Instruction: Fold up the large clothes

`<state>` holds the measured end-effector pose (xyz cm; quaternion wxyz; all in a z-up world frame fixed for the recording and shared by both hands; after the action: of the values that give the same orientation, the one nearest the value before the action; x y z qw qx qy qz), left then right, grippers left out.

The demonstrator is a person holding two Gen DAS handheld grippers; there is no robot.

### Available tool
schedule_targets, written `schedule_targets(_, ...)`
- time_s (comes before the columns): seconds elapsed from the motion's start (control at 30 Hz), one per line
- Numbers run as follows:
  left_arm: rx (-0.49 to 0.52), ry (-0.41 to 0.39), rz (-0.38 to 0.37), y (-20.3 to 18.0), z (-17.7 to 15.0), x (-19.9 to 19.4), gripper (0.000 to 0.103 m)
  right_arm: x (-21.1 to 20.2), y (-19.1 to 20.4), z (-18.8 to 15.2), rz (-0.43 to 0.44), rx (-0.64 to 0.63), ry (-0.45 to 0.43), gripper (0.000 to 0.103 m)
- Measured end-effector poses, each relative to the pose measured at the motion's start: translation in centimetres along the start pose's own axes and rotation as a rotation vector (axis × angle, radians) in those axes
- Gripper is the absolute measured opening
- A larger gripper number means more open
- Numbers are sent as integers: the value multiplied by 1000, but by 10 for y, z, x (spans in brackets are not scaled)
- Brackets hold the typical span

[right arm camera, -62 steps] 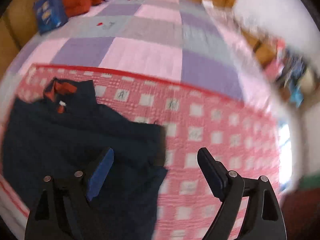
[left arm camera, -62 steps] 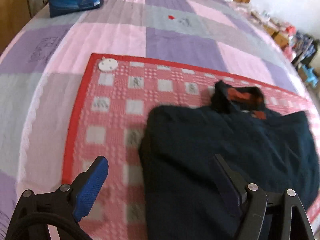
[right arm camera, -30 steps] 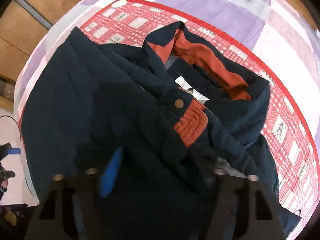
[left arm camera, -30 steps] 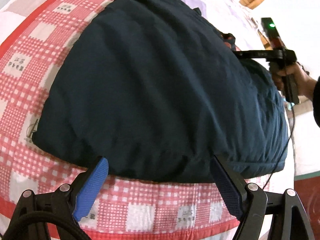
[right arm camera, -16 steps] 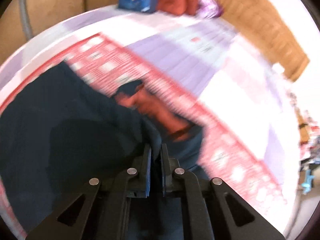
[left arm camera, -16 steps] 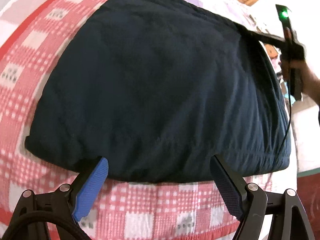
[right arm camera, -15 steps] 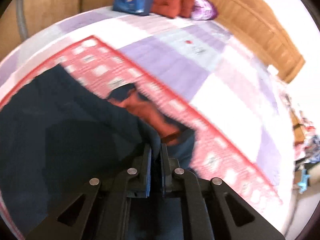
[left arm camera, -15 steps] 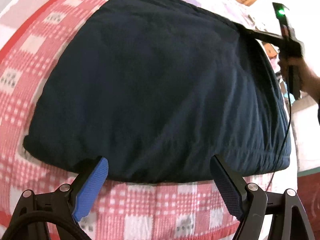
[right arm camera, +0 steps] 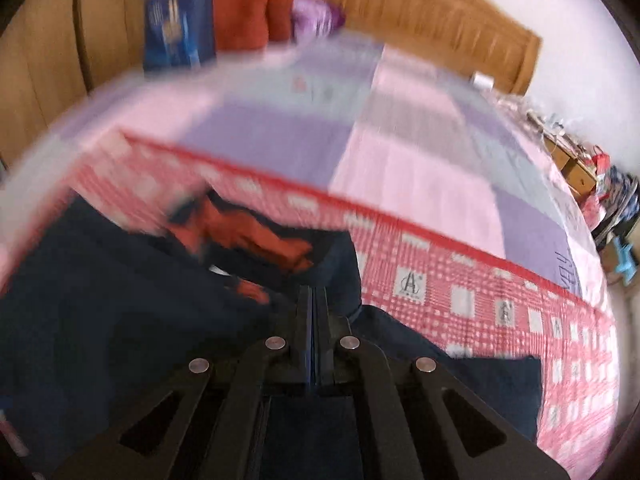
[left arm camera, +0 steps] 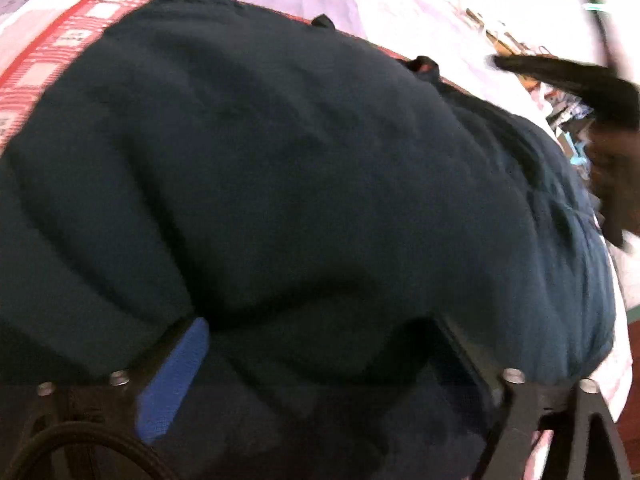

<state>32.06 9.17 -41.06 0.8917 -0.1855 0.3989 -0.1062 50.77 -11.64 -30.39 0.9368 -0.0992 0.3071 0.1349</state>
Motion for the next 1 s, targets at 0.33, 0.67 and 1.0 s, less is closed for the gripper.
schedule_targets(0.33,120,16,70,-8,9,33,102,-92,42,-138,1,-3,200,0)
schedule_targets(0.67,75,8,156,-17,62,53,101,34,-4,-77,-85,113,216,0)
schedule_targets(1.0,193,-27,11,-64,46,37,101,-119,22,-109,16,57,35,2)
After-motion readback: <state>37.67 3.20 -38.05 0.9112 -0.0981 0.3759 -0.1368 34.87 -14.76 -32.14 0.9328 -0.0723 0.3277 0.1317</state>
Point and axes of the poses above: each gripper's, at about its wrist camera, not at the fingertips, and x roughly the way its jaws point, y to its left, z to its top, the point moved 10 cm from there along x, roughly the way its jaws point, and after that the axes turned 15 degrees about -y, right-handed, at the moved point
